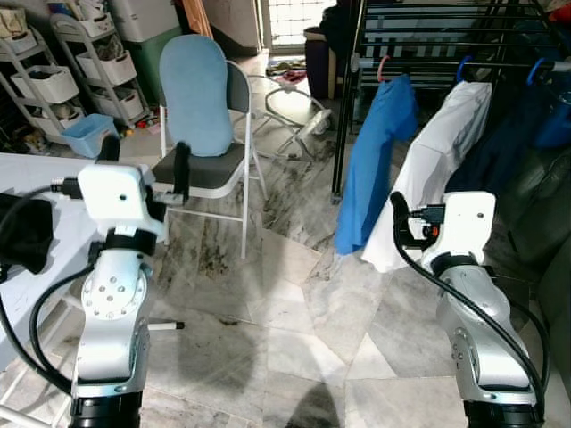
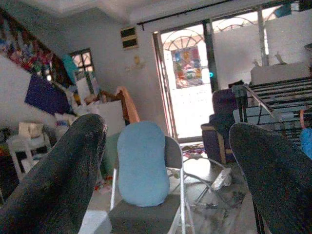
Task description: Hang hanger
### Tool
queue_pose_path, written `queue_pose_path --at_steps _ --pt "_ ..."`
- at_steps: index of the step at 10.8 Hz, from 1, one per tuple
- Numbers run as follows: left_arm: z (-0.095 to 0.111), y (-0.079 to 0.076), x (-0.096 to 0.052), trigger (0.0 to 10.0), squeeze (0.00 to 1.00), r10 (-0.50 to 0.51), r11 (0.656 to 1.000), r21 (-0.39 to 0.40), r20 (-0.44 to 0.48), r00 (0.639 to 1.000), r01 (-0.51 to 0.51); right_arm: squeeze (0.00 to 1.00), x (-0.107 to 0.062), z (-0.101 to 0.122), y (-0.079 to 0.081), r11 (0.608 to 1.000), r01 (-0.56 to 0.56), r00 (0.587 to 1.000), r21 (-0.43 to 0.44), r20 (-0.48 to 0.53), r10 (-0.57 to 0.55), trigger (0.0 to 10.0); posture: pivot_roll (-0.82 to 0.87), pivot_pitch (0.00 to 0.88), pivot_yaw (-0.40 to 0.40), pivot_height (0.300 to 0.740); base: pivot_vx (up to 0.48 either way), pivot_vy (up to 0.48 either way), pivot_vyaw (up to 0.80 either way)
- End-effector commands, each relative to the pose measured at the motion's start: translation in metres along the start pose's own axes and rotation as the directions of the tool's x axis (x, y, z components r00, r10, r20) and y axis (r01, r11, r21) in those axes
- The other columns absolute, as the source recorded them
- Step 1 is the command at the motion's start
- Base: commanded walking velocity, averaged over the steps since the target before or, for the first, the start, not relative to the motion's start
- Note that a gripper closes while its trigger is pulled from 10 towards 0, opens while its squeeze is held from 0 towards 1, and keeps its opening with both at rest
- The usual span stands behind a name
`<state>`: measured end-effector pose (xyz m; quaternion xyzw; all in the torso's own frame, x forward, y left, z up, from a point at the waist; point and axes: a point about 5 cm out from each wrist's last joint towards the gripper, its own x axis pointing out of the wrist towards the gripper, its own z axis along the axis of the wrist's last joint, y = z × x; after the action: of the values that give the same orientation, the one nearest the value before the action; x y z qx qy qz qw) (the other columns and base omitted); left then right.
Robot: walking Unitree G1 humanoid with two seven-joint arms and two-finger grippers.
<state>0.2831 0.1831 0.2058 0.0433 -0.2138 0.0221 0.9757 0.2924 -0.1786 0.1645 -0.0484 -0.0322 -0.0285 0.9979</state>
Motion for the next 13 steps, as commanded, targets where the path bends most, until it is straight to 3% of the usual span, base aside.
queue_pose_path --at_steps 1,5,7,8,9,13 --pt "-0.002 0.008 -0.001 10.0 1.00 0.039 0.999 -0.003 -0.001 0.999 -0.039 1.00 0.003 0.000 0.002 1.000 -0.001 1.000 0.006 0.003 0.001 10.0 -0.11 0.000 0.100 0.740 0.000 0.000 0.00" --pt "-0.004 0.019 0.008 10.0 1.00 0.079 0.993 -0.091 -0.023 0.997 -0.081 1.00 0.005 0.000 0.003 1.000 -0.007 1.000 0.016 0.004 0.007 10.0 -0.11 0.000 0.096 0.740 0.000 0.000 0.00" --pt "-0.006 0.026 0.010 10.0 1.00 0.097 0.990 -0.097 -0.036 0.995 -0.100 1.00 0.005 -0.001 0.005 1.000 -0.016 1.000 0.025 0.001 0.016 10.0 -0.12 0.000 0.100 0.740 0.000 0.000 0.00" --pt "-0.005 0.026 0.010 0.0 0.42 0.089 0.989 -0.119 -0.026 0.996 -0.091 1.00 0.004 -0.003 0.007 0.999 -0.019 1.000 0.030 -0.005 0.019 10.0 -0.12 0.000 0.098 0.740 0.000 0.000 0.00" --pt "-0.006 0.026 0.009 0.0 0.00 0.099 0.986 -0.130 -0.036 0.994 -0.103 1.00 0.004 -0.003 0.007 0.999 -0.021 1.000 0.031 -0.007 0.021 10.0 -0.12 0.000 0.098 0.740 0.000 0.000 0.00" --pt "-0.013 0.027 0.009 0.0 0.00 0.082 0.991 -0.096 -0.095 0.992 -0.091 1.00 0.005 -0.004 0.007 0.999 -0.026 1.000 0.037 -0.012 0.027 10.0 -0.12 0.000 0.095 0.740 0.000 0.000 0.00"
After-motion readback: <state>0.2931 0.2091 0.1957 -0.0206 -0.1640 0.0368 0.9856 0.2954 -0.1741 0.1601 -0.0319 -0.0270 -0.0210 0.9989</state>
